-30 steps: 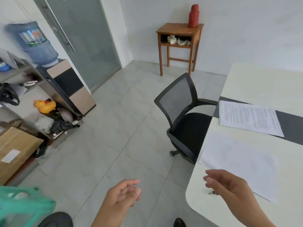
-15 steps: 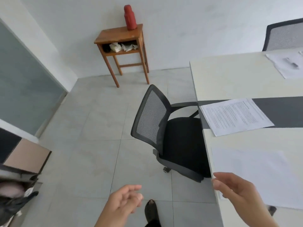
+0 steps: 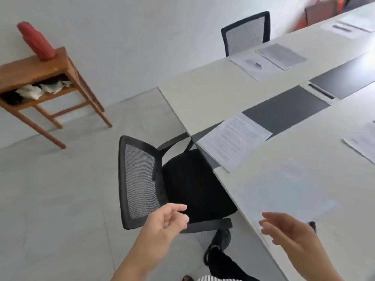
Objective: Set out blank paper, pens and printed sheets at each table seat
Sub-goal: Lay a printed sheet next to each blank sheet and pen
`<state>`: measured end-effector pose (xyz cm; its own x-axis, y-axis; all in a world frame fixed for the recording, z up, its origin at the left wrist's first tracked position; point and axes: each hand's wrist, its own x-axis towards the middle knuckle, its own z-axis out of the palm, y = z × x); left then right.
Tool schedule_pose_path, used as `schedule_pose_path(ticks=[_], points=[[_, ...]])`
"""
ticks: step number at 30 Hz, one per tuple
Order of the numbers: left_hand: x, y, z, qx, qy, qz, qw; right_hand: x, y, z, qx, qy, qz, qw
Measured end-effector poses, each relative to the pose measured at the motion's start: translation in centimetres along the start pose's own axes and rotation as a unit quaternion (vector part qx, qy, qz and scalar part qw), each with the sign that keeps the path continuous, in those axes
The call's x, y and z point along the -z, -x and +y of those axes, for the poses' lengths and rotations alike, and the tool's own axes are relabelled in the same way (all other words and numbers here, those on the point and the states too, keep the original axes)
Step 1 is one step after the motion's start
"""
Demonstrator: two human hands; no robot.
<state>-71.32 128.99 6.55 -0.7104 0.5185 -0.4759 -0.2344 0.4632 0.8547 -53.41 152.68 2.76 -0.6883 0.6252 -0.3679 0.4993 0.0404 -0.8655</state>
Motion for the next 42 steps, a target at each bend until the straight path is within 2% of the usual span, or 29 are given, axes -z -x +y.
schedule_pose_path(ticks=[4,11,15,19,22,25,30,34,38,42], points=[[0.3,-4.1,1.6,0.009,-0.023,-0.02,0.999,-0.4,-4.0,-0.3,-0.017,-0.018,0.01,1.0],[0.3,-11.2,4.3,0.047,-0.079,-0.011,0.996,-0.2,-14.3,-2.9,0.0,0.006,-0.044,0.999],[-1.6,-16.9,5.4,0.066,-0.149,-0.035,0.986,0.9,-18.1,-4.0,0.006,0.005,-0.035,0.999],[-4.7,-26.2,5.2,0.057,-0.248,-0.052,0.966,1.5,-21.6,-2.2,-0.05,0.011,-0.004,0.999],[-7.4,-32.8,4.7,0.013,-0.347,-0.049,0.937,1.5,-24.5,0.2,-0.13,-0.003,0.0,0.991],[-9.3,-38.0,4.3,-0.032,-0.449,-0.052,0.891,1.3,-27.6,1.9,-0.203,-0.073,0.028,0.976],[-10.6,-40.7,1.8,-0.04,-0.585,-0.081,0.806,0.3,-31.7,2.7,-0.284,-0.172,0.085,0.939],[-10.3,-40.3,0.1,-0.056,-0.602,-0.094,0.791,-0.5,-33.8,2.3,-0.329,-0.248,0.104,0.905],[-9.5,-39.9,-0.5,-0.076,-0.628,-0.109,0.767,-0.7,-35.6,1.3,-0.366,-0.279,0.127,0.879],[-9.1,-38.9,-0.8,-0.082,-0.653,-0.14,0.74,-1.8,-36.5,0.4,-0.361,-0.269,0.153,0.88]])
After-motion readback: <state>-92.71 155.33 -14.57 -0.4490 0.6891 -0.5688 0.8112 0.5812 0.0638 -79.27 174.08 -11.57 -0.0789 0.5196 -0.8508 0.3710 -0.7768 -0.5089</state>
